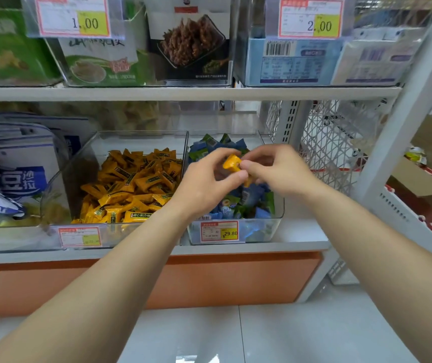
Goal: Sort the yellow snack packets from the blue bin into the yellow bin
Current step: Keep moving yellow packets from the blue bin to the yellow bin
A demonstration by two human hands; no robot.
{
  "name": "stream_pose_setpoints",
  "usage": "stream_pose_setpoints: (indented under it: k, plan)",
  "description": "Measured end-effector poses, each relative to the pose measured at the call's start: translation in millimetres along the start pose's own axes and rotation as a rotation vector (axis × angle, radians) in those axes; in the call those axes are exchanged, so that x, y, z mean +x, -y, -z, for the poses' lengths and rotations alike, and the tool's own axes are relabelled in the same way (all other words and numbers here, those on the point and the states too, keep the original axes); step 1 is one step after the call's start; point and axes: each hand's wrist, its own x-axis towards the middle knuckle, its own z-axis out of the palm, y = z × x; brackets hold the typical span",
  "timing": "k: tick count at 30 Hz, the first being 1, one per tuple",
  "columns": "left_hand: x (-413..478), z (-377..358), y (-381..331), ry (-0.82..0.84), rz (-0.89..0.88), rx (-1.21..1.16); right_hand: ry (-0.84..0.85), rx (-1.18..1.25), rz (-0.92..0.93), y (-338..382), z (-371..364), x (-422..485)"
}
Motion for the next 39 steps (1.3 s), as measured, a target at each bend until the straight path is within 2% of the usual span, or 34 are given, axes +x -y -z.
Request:
stream_pose_setpoints:
  k: [2,4,7,10,14,17,19,22,23,26,30,32,34,35,37,39]
  plan:
    - [2.1,2.5,-2.2,-0.134,0.049,0.0,0.058,0.086,-0.038,-0.9,-1.0,-0.5]
    - [1.3,8.2,0.0,-0.214,0.108,0.106,0.028,-0.223,0.034,-8.9,0.4,3.1]
    - [-5.5,16.8,7.0,-0.165,0.069,0.432,0.133,-0.864,0.157,-22.8,-4.6,2.5]
    - [-14.8,21.9,17.0,-0.067,0.057,0.596,0.245,-1.088,0.189,-36.5,-9.6,3.2]
    - [-24.1,27.2,29.7,0.006,0.072,0.559,0.314,-1.103,0.178,-33.1,0.2,6.5]
    - [-24.9,26.6,31.9,0.016,0.078,0.511,0.334,-0.993,0.147,-24.5,9.5,9.4]
    - [-24.9,25.0,31.7,0.003,0.076,0.507,0.232,-0.883,0.124,-19.1,16.9,13.5]
    - [-26.4,22.9,32.6,-0.009,0.079,0.513,-0.134,-0.609,0.112,-18.7,17.9,22.8]
    - [-26.8,22.1,32.8,-0.012,0.083,0.522,-0.208,-0.513,0.085,-19.3,13.3,26.1]
    - [-27.8,17.2,33.1,-0.021,0.095,0.549,-0.199,-0.362,-0.012,-19.7,-3.1,31.3]
    - [-28.2,14.9,33.7,-0.027,0.107,0.569,-0.158,-0.602,0.139,-15.5,-4.8,28.6]
    - [-28.3,15.4,35.1,-0.027,0.093,0.575,0.062,-0.646,0.117,-15.1,-2.0,24.8]
    - [-28.6,15.7,35.0,-0.03,0.085,0.575,0.286,-0.885,0.105,-18.8,-6.1,19.5]
    - [-28.6,15.5,34.6,-0.03,0.085,0.574,0.321,-1.033,0.137,-23.8,-9.1,17.1]
    - [-28.7,14.7,33.2,-0.028,0.091,0.574,0.283,-1.159,0.189,-31.1,-14.9,13.2]
    - [-28.7,14.3,32.2,-0.029,0.094,0.572,0.237,-1.151,0.215,-33.3,-15.8,13.0]
